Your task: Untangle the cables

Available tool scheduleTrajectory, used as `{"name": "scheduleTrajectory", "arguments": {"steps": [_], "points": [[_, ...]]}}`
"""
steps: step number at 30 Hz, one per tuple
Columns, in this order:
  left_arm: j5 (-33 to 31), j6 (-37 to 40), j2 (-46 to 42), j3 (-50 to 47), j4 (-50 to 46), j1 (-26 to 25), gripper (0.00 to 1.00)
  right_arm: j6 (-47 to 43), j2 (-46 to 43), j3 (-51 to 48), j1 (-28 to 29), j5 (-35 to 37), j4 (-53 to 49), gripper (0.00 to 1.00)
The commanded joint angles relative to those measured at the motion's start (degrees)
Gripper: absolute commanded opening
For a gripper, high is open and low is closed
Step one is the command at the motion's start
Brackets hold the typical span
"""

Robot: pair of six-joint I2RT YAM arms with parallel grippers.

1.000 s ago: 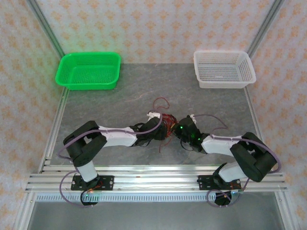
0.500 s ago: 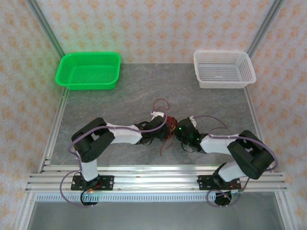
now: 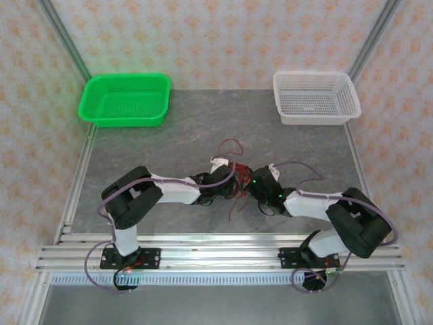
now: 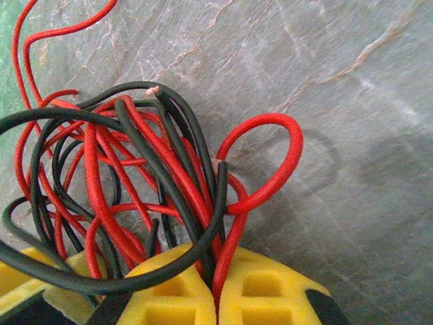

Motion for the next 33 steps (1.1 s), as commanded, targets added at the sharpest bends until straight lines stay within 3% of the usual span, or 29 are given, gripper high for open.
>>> {"name": "scheduleTrajectory", "arguments": {"steps": [1,17,33], "points": [[-8.65,-4.34,1.95,-1.73,-13.89,1.96,0.59,-3.43,-2.31,1.32,-0.43,5.11,-7.52,0.0],[-15.64,-8.97,-5.14,-3.32,-23.75,6.84,0.66,-11.32,-7.13,3.77,-3.48,11.53,-20.67,0.0],[-18.07,-4.36,-7.66,-3.08,-22.81,13.03,0.67,-21.22,-0.3,14.54,-5.47,22.56,-31.78,0.07]]}}
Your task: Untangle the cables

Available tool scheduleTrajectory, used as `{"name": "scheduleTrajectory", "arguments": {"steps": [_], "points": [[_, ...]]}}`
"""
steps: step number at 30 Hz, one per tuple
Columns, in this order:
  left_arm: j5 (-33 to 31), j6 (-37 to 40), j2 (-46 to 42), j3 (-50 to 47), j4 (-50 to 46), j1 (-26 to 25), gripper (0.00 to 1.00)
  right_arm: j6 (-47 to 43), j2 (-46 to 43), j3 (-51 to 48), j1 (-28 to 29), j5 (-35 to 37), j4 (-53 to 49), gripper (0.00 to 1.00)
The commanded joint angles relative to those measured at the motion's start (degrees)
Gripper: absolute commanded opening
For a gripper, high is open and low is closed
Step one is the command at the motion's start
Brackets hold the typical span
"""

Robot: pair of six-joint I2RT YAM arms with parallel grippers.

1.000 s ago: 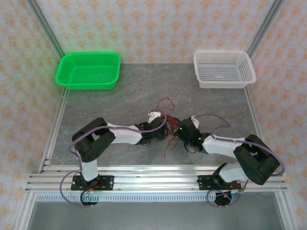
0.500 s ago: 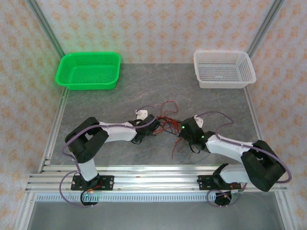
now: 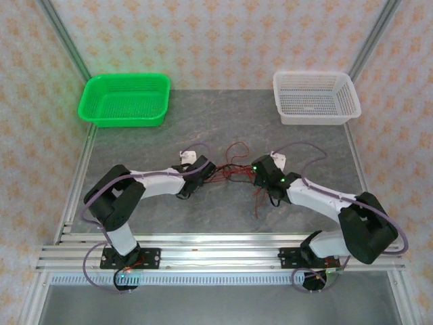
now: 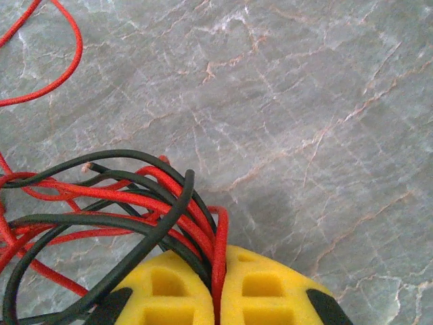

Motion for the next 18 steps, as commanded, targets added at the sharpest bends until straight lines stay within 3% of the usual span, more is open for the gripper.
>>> {"name": "scheduleTrajectory", "arguments": {"steps": [1,8,13,18], "points": [[-6.11,2.54,-1.35,-0.59,-5.18,2.58,0.67,-2.83,2.31,2.15,-1.65,10.72,-6.71,0.07],[-8.41,6.34,-5.09,0.67,-6.37,4.95,0.68,-4.41,8.23,4.49,-2.09,14.86,-8.78,0.13],[-7.5,7.8,-6.87,0.96,-5.63,5.1,0.69,-5.6,11.05,6.13,-2.09,13.34,-8.88,0.32],[-4.2,8.2,-8.04,0.63,-3.75,4.99,0.69,-6.05,7.31,7.4,-2.09,7.84,-8.86,0.48]]}}
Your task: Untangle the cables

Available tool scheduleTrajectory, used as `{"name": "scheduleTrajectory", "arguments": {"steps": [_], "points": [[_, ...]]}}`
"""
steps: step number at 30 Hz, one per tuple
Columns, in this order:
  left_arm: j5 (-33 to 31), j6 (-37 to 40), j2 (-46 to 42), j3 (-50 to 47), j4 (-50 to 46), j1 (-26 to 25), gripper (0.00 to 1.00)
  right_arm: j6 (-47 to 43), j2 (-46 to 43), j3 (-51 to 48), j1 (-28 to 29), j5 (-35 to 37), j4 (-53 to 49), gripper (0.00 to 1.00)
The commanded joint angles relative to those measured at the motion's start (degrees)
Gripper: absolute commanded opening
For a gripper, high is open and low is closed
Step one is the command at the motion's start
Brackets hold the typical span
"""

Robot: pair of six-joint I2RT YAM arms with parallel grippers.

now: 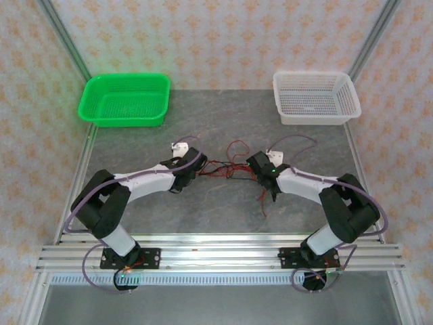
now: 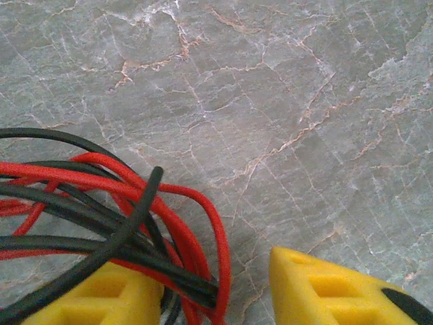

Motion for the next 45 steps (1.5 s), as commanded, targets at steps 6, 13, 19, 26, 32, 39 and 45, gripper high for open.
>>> {"name": "scheduleTrajectory", "arguments": {"steps": [6,13,19,26,32,39,45], "points": [[-0.73,2.64,-4.74,2.04,-3.18,0.53,0.76,0.45,-13.15,3.4,-0.58,-7.4,-5.16,0.59],[0.83,2.79,-8.36,3.96,-5.21,-1.43,0.86,1.37,-17.81,5.8,0.39,-16.45,-4.93,0.63],[1.6,1.96,-10.18,5.85,-8.75,-3.51,0.86,-1.33,-9.64,11.6,2.8,-15.28,-5.59,0.64],[2.96,0.58,-11.12,4.75,-12.17,-3.65,0.86,-4.94,4.56,17.88,4.22,-11.8,-6.07,0.65],[8.56,-0.22,-13.03,2.18,-8.28,-4.16,0.83,-5.41,12.26,20.3,4.76,-9.41,-5.75,0.64],[9.13,-1.26,-4.79,1.6,-1.51,-5.79,0.81,-4.62,15.06,20.18,5.19,-8.41,-5.02,0.63],[3.24,-4.8,4.07,0.07,1.5,-5.47,0.8,-4.08,14.98,18.6,5.29,-6.82,-5.06,0.59]]}}
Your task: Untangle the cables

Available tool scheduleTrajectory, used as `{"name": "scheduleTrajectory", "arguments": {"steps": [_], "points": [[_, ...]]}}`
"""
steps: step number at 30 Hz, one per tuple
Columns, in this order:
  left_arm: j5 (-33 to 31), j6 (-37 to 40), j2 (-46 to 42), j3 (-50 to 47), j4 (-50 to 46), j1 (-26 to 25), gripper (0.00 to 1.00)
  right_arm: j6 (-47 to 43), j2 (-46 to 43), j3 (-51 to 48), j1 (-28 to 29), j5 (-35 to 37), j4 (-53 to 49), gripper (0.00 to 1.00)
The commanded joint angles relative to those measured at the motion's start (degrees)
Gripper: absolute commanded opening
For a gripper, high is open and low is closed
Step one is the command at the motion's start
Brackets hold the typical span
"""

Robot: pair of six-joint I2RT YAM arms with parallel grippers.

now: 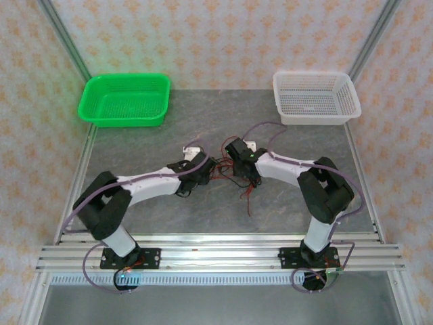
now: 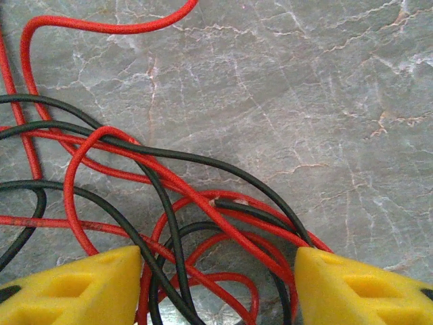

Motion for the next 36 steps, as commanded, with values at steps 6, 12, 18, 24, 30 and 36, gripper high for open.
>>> {"name": "scheduleTrajectory", "arguments": {"steps": [6,12,18,24,30,36], "points": [[-6.91,-4.97,9.68,-2.95,2.86,2.72,0.8,0.59,0.21,-1.73,0.24,7.16,-2.7,0.57],[-6.46,-5.86,11.06,-6.31,5.41,5.99,0.8,1.03,-4.31,-5.65,-0.89,10.81,-5.64,0.57],[-6.88,-5.11,9.38,-7.72,5.73,8.37,0.8,0.31,-12.73,-9.87,-4.8,12.57,-7.68,0.5],[-5.98,-4.94,8.42,-8.31,6.55,9.04,0.8,-1.16,-18.72,-12.97,-8.9,9.47,-6.96,0.48],[-3.71,-4.46,7.74,-8.14,7.95,9.04,0.8,1.44,-23.4,-15.92,-8.5,-10.79,2.51,0.55],[-2.95,-4.32,7.28,-7.93,8.32,9.05,0.8,7.66,-21.66,-18.38,-5.51,-14.5,9.94,0.65]]}}
